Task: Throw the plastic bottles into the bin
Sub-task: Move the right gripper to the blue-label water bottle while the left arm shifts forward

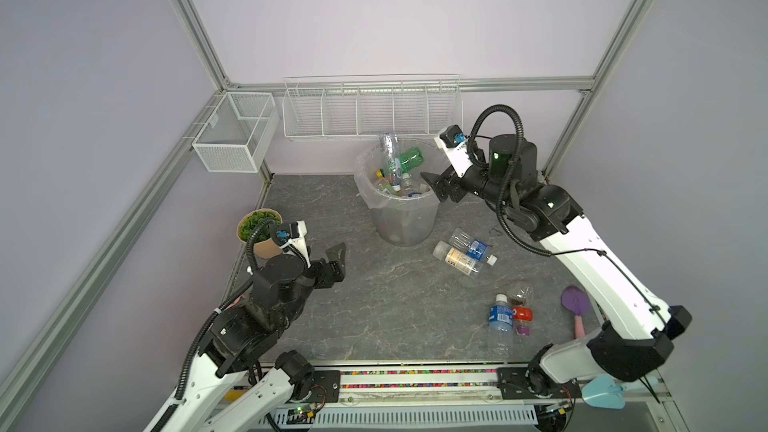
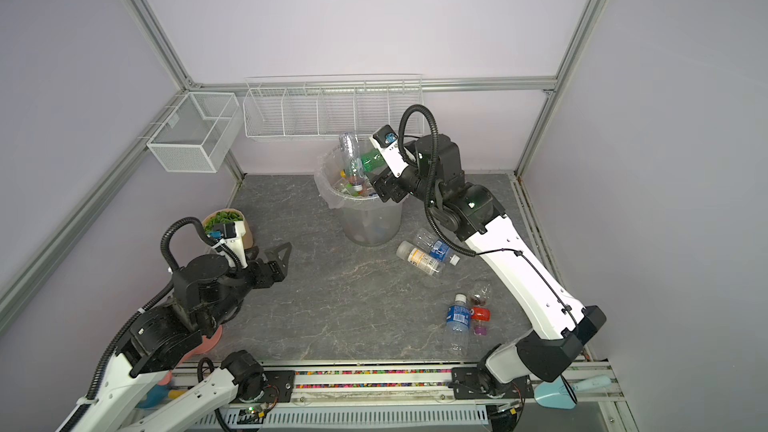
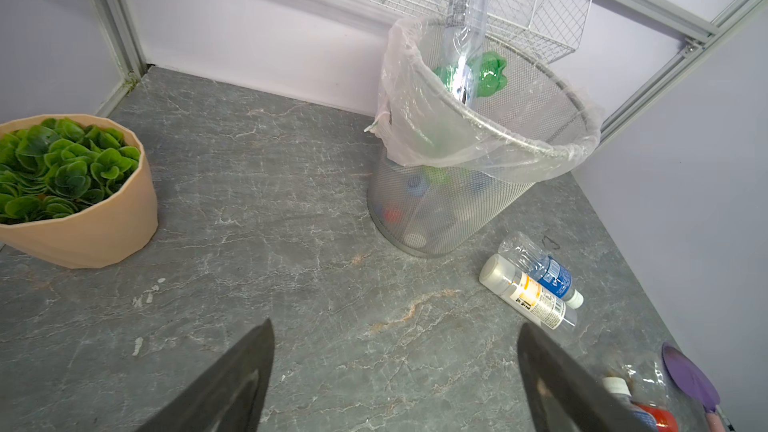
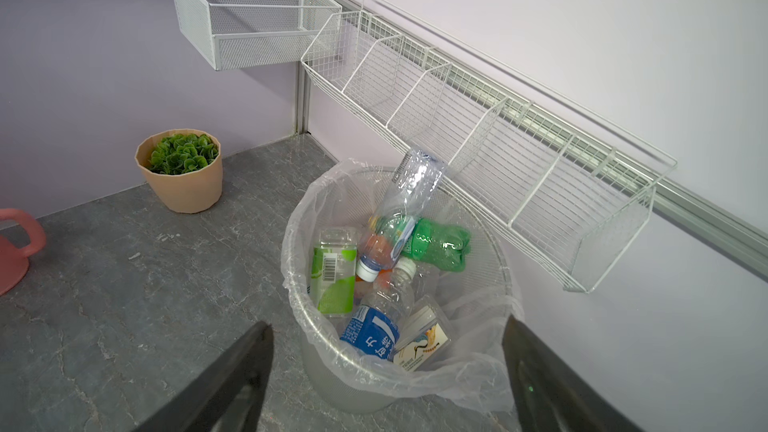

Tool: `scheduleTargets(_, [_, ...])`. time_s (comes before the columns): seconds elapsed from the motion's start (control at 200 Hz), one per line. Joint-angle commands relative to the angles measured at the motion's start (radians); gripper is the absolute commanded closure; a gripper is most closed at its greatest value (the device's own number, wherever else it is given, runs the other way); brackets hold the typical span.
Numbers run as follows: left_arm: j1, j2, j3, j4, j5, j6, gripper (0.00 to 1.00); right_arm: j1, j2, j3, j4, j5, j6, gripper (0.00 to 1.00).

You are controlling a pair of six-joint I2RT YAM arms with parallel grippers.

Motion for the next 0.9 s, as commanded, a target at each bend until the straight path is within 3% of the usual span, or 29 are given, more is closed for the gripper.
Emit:
scheduleTargets(0.0, [-0.001,0.044,0.036,0.016,0.063,0.018,0.09,-0.016,-0.056,-0.038,-0.046,0.061,0.088,0.12])
scheduleTargets(0.195, [-0.011,0.131,0.038,0.065,0.133,0.023,0.1,-0.074,-0.144,-0.161,-0.12,0.121,0.186,0.11])
scheduleTargets(0.52, [-0.111,0.298,0.076,0.131,0.178,0.054,0.08,-0.243,-0.303,-0.39,-0.138,0.051,0.367,0.11])
scheduleTargets(0.895, [-0.179,0.449,0.102,0.229,0.219,0.012,0.08,-0.351,-0.264,-0.485,-0.242,0.011,0.424,0.11])
